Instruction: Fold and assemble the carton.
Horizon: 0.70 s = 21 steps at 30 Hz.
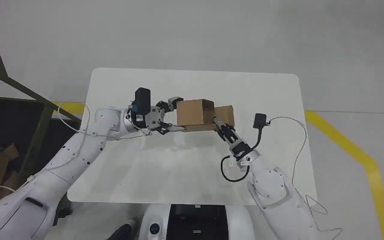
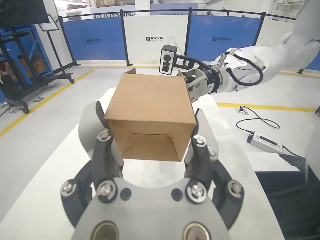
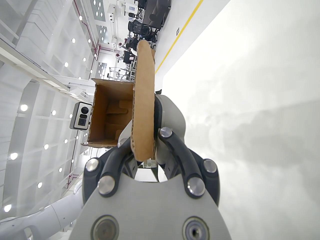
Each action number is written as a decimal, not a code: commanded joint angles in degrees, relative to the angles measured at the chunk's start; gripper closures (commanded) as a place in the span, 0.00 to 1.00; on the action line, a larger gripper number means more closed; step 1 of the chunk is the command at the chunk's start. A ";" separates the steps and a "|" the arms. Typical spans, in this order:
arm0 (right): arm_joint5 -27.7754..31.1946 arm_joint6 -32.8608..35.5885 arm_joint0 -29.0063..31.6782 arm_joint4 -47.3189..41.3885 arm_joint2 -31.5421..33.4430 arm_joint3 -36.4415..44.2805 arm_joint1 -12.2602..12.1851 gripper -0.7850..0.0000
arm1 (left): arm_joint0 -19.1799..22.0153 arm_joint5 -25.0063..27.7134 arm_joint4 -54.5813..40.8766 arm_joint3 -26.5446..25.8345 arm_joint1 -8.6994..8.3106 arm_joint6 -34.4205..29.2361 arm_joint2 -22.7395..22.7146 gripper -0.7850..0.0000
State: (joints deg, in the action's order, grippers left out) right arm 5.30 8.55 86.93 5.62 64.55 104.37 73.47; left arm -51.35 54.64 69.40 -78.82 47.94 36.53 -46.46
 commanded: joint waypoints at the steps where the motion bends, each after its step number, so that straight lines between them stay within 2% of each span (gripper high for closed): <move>1: 0.15 0.04 -0.04 0.20 -0.01 -0.10 0.02 1.00 | -0.05 0.46 -0.20 0.13 0.17 -0.57 -0.25 0.36; 5: 0.28 0.14 -0.14 0.45 -0.02 -0.37 0.07 1.00 | -0.20 0.97 -0.38 0.18 0.49 -1.27 -0.70 0.34; 8: 0.40 0.17 -0.23 0.75 0.04 -0.50 0.10 1.00 | -0.38 1.21 -0.35 0.19 0.69 -1.57 -1.11 0.36; 9: 0.42 0.15 -0.23 0.86 0.04 -0.53 0.10 1.00 | -0.42 1.25 -0.31 0.22 0.73 -1.66 -1.21 0.38; 12: 0.56 0.07 -0.26 1.16 0.07 -0.61 0.14 1.00 | -0.66 1.51 -0.21 0.22 0.92 -1.96 -1.72 0.53; 16: 0.65 -0.09 -0.32 1.45 0.09 -0.65 0.20 1.00 | -0.98 1.88 -0.03 0.21 1.11 -2.19 -2.38 0.60; 17: 0.72 -0.19 -0.33 1.53 0.05 -0.63 0.22 0.91 | -1.04 1.98 0.06 0.18 1.15 -2.25 -2.55 0.60; 18: 0.75 -0.23 -0.33 1.57 0.02 -0.66 0.24 0.70 | -1.10 2.04 0.17 0.16 1.19 -2.28 -2.75 0.61; 19: 0.76 -0.30 -0.33 1.59 0.02 -0.68 0.26 0.55 | -1.20 2.07 0.24 0.15 1.23 -2.27 -2.93 0.62; 20: 0.77 -0.41 -0.32 1.61 0.01 -0.70 0.28 0.44 | -1.30 2.15 0.32 0.14 1.27 -2.28 -3.11 0.62; 21: 0.78 -0.44 -0.33 1.63 0.00 -0.72 0.29 0.26 | -1.39 2.25 0.39 0.14 1.30 -2.30 -3.29 0.62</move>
State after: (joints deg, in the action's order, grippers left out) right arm 6.08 8.16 86.60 7.23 64.57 103.67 73.74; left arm -52.63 56.78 69.70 -78.68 49.20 34.25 -49.53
